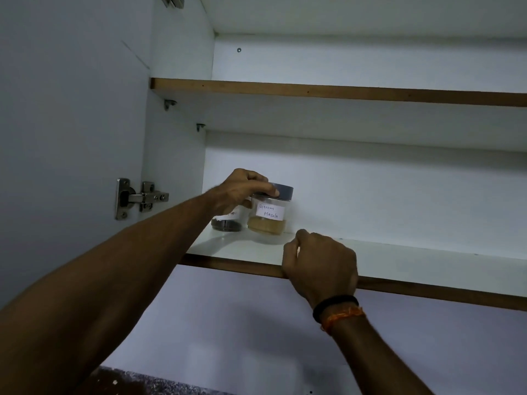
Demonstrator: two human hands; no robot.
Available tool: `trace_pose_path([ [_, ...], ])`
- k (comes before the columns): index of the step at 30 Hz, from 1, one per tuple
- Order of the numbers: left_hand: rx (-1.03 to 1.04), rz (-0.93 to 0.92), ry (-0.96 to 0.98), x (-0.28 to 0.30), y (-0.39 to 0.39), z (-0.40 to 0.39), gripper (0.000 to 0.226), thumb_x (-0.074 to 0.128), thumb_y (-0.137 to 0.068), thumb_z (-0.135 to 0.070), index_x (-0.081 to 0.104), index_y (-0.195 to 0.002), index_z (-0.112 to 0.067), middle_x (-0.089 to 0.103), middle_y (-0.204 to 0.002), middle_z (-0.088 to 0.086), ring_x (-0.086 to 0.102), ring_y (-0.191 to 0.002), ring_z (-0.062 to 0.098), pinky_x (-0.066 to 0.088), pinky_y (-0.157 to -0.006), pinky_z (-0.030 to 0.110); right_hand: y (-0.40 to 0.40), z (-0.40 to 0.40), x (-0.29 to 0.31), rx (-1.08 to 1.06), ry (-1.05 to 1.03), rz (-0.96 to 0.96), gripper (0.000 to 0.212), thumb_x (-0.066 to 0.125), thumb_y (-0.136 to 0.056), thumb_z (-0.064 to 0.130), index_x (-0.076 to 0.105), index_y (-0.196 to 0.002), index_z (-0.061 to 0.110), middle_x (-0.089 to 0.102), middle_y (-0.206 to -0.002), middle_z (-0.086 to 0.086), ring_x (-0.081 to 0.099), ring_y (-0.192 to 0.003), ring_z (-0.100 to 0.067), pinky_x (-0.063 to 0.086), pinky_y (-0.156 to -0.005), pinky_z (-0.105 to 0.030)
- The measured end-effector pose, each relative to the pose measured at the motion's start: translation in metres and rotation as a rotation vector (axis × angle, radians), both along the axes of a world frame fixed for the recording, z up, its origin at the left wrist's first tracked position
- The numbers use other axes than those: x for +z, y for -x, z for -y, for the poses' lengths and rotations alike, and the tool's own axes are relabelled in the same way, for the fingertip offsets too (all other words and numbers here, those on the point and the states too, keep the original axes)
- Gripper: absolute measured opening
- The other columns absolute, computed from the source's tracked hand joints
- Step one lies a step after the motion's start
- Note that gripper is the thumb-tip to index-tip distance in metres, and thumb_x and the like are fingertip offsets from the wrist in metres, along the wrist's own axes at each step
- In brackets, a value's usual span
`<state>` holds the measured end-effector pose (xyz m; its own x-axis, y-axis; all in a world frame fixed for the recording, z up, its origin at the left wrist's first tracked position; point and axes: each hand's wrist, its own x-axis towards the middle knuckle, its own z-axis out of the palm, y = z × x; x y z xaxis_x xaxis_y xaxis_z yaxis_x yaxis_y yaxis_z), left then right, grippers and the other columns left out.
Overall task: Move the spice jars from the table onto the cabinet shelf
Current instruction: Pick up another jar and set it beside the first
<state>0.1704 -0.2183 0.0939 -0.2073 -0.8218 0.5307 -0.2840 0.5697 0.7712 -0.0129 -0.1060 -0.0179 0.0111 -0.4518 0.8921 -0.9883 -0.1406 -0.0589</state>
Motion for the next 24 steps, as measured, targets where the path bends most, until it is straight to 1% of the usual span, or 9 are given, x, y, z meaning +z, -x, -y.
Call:
trace_pose_path([
  [2,-0.002,0.032,-0.004,-0.004,0.000,0.008,0.026,0.080,-0.080,-0.016,0.071,-0.103,-0.007,0.075,-0.097,0.004,0.073,-0.093,0.024,0.061,-0.082,0.037,0.002,0.003,0.000,0.000,0.000,-0.023,0.038,0.040,-0.091,0.042,0.068,-0.074,0.022,0.065,-0.063,0.004,0.042,-0.052,-0.011,0.029,-0.053,-0.022],
  [5,-0.008,0.090,0.001,-0.008,0.003,0.016,0.034,0.080,-0.080,-0.014,0.069,-0.110,-0.002,0.074,-0.101,0.007,0.071,-0.096,0.024,0.059,-0.086,0.038,0.002,0.005,0.002,-0.006,-0.030,-0.031,0.039,0.041,-0.093,0.044,0.069,-0.076,0.024,0.067,-0.067,0.005,0.041,-0.055,-0.010,0.029,-0.057,-0.023],
  [8,-0.021,0.145,0.002,-0.005,0.003,0.023,0.038,0.081,-0.080,-0.015,0.068,-0.112,0.001,0.074,-0.105,0.012,0.071,-0.100,0.026,0.059,-0.088,0.038,0.001,0.006,0.001,-0.028,0.011,-0.035,0.037,0.045,-0.091,0.044,0.068,-0.070,0.024,0.065,-0.062,0.005,0.039,-0.053,-0.010,0.028,-0.055,-0.023],
  [10,0.012,0.288,0.021,0.004,0.000,0.027,0.039,0.080,-0.081,-0.021,0.070,-0.112,-0.001,0.074,-0.105,0.010,0.071,-0.097,0.022,0.059,-0.083,0.031,0.000,0.008,0.001,-0.027,0.036,-0.033,0.038,0.045,-0.090,0.044,0.068,-0.067,0.024,0.064,-0.059,0.005,0.039,-0.051,-0.010,0.029,-0.053,-0.022],
  [12,0.074,0.519,0.067,0.015,-0.004,0.030,0.040,0.078,-0.083,-0.029,0.071,-0.115,-0.007,0.074,-0.105,0.003,0.068,-0.095,0.016,0.055,-0.077,0.025,-0.001,0.010,0.000,-0.014,0.061,-0.025,0.039,0.043,-0.088,0.044,0.068,-0.065,0.023,0.064,-0.057,0.005,0.039,-0.049,-0.010,0.031,-0.052,-0.020],
  [14,0.088,0.669,0.078,0.024,-0.007,0.034,0.040,0.076,-0.084,-0.034,0.073,-0.118,-0.014,0.074,-0.109,-0.002,0.068,-0.097,0.015,0.055,-0.082,0.026,-0.001,0.011,0.000,-0.007,0.043,-0.030,0.040,0.042,-0.088,0.045,0.070,-0.069,0.023,0.066,-0.061,0.004,0.042,-0.051,-0.009,0.034,-0.054,-0.021],
  [16,0.124,0.769,0.106,0.031,-0.008,0.037,0.038,0.076,-0.083,-0.039,0.075,-0.116,-0.019,0.076,-0.109,-0.006,0.068,-0.097,0.012,0.055,-0.086,0.028,-0.001,0.012,-0.001,-0.011,0.034,-0.031,0.040,0.042,-0.088,0.045,0.071,-0.071,0.023,0.067,-0.062,0.004,0.044,-0.051,-0.010,0.035,-0.055,-0.021],
  [19,0.207,0.890,0.172,0.038,-0.005,0.043,0.032,0.078,-0.082,-0.039,0.078,-0.109,-0.021,0.077,-0.104,-0.006,0.068,-0.095,0.012,0.053,-0.086,0.029,-0.002,0.010,0.000,-0.008,0.029,-0.032,0.039,0.043,-0.086,0.043,0.071,-0.068,0.022,0.066,-0.058,0.003,0.054,-0.050,-0.013,0.040,-0.053,-0.021],
  [24,0.269,0.986,0.195,0.042,-0.003,0.055,0.030,0.077,-0.081,-0.040,0.079,-0.106,-0.023,0.078,-0.100,-0.006,0.068,-0.093,0.013,0.055,-0.087,0.031,-0.003,0.006,0.001,0.002,0.019,-0.043,0.042,0.040,-0.087,0.042,0.070,-0.067,0.020,0.064,-0.058,0.002,0.055,-0.051,-0.015,0.042,-0.054,-0.023],
])
